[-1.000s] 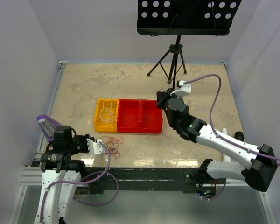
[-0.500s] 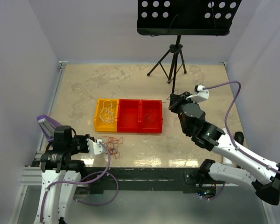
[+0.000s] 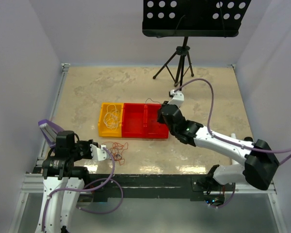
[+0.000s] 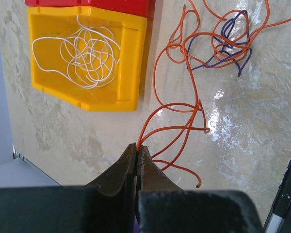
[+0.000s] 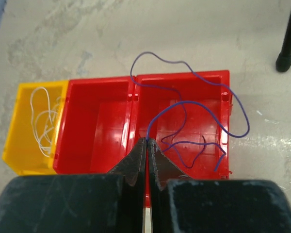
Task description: Untangle the cables
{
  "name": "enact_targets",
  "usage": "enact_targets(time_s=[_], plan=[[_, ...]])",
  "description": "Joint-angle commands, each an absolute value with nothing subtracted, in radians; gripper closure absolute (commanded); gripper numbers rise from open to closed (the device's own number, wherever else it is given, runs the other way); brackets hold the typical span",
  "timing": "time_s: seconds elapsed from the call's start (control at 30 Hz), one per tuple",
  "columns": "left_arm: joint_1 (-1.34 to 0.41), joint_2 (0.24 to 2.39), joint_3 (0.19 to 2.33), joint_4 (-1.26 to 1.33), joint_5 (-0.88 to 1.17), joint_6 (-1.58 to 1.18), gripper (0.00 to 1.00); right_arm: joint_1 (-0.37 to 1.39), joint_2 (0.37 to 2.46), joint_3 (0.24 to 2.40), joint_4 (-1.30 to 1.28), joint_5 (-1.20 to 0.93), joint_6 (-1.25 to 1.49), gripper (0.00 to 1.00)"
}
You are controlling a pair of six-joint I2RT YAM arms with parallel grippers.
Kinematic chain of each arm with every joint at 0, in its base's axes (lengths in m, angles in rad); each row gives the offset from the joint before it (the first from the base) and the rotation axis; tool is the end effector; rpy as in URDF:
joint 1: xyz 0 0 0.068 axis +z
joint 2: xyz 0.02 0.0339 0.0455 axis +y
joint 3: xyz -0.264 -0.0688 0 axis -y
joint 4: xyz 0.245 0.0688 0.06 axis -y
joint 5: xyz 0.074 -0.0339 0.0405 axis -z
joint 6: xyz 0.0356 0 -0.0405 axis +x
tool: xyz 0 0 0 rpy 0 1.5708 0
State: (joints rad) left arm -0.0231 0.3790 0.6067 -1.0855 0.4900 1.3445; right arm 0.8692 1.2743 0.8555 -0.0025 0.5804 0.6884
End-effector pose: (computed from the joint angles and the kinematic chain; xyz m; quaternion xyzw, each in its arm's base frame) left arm 0.0684 -0.0183 0.2452 0.6400 0.6513 0.0283 0.4068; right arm 0.1994 0.2057 0.2787 0.0823 0.8150 0.1949 0.5394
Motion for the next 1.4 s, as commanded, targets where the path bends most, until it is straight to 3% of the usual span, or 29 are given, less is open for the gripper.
enact_targets(time_s=[0.0, 0.47, 0.73, 0.9, 1.0, 1.13, 1.37], plan=[[-0.029, 0.37, 0.617, -1.083, 0.511, 1.327, 1.0, 0.868, 1.33, 0.879, 0.061, 0.512, 0.706, 1.0], [-0.029, 0.37, 0.611, -1.075, 0.509, 1.325, 1.0, 0.868, 1.621, 0.916, 0.057, 0.492, 0.735, 1.0], [-0.029, 0.368, 0.612, -1.077, 0.508, 1.324, 1.0, 0.868, 1.689, 0.96, 0.049, 0.488, 0.747, 0.99], [-0.029, 0.37, 0.612, -1.075, 0.5, 1.325, 1.0, 0.868, 1.617, 0.983, 0.002, 0.486, 0.721, 0.43], [-0.031, 0.37, 0.614, -1.077, 0.497, 1.325, 1.0, 0.868, 1.56, 0.982, -0.038, 0.46, 0.715, 0.24], [-0.032, 0.374, 0.609, -1.075, 0.495, 1.325, 1.0, 0.868, 1.474, 0.963, -0.077, 0.431, 0.715, 0.21], [-0.035, 0.383, 0.614, -1.066, 0.512, 1.322, 1.0, 0.865, 1.345, 1.037, -0.152, 0.495, 0.672, 0.28]])
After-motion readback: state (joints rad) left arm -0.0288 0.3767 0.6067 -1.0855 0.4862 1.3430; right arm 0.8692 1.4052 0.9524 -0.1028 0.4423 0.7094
